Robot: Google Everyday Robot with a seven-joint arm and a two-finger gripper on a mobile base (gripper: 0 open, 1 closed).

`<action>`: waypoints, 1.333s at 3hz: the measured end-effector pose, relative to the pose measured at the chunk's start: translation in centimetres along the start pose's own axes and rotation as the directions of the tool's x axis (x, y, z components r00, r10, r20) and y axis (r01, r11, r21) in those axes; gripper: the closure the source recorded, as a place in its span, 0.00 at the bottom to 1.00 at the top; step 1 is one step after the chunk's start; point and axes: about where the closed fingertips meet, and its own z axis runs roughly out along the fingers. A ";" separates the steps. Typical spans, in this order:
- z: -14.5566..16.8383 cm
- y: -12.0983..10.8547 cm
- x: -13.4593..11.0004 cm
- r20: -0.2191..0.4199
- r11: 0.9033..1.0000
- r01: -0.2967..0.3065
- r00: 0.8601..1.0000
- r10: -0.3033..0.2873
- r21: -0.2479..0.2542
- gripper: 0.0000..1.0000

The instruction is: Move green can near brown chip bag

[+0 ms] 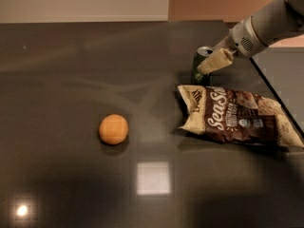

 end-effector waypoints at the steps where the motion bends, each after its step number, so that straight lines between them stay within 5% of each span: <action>1: 0.2 0.1 0.0 -0.001 1.000 0.001 1.000 -0.001 -0.003 0.36; 3: 0.7 0.2 0.0 -0.002 1.000 0.003 1.000 -0.003 -0.012 0.00; 4: 0.7 0.2 0.0 -0.002 1.000 0.003 1.000 -0.003 -0.012 0.00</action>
Offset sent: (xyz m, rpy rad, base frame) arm 0.0000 0.0015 -0.0018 0.0003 0.0019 0.0031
